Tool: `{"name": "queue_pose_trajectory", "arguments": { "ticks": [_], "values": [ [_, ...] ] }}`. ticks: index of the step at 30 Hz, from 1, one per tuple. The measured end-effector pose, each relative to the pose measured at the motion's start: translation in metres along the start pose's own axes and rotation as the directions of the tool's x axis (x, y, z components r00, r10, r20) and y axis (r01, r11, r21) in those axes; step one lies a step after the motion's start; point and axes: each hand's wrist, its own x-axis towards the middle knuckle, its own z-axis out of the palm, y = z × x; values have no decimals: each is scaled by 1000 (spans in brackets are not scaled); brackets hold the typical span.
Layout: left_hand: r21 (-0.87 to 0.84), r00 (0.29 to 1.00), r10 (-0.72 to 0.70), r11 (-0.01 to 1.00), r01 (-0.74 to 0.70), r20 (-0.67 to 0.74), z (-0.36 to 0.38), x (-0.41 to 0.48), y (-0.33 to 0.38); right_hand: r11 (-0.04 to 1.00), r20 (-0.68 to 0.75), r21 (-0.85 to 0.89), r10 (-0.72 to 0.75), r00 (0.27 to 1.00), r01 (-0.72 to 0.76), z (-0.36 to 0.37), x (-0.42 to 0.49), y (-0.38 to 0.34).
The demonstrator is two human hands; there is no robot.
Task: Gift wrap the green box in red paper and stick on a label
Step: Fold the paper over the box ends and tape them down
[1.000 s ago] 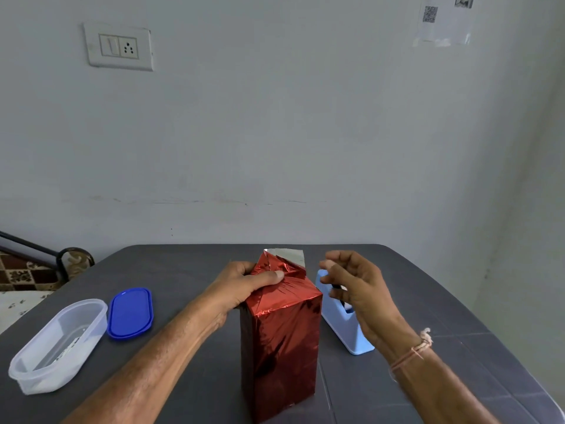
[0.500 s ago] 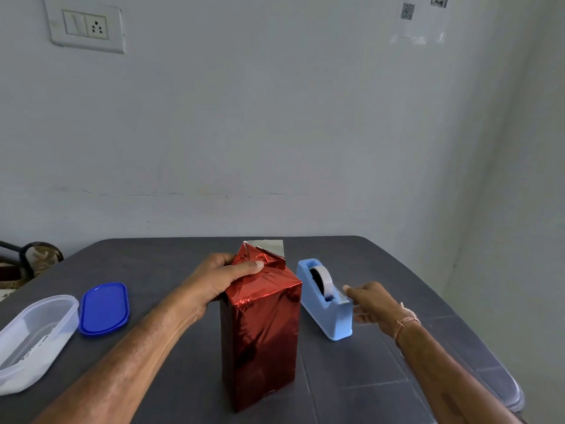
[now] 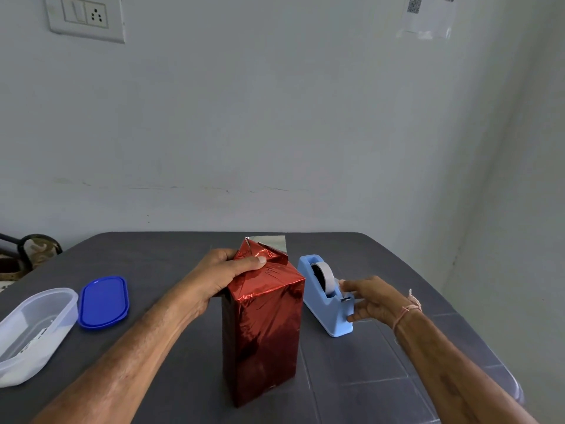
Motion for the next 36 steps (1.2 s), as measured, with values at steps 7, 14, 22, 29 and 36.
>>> {"name": "queue_pose_trajectory", "arguments": {
  "ticks": [7,14,22,29,36],
  "values": [
    [-2,1000,-8,1000,8,-11,0,-3,1,984,0,178,-11,1000,11,-3,-1,16],
    [1,1000,-21,1000,21,-17,2,-3,2,956,41,288,-64,997,50,-4,-12,31],
    [26,999,-31,999,31,-13,1,-5,2,924,32,373,-105,994,86,-2,-9,55],
    [19,999,-37,999,37,-22,3,-7,4,862,-18,498,-102,995,97,5,-6,73],
    [31,999,-33,999,34,-16,2,-6,4,823,-40,556,-115,993,118,11,-9,86]
  ]
}}
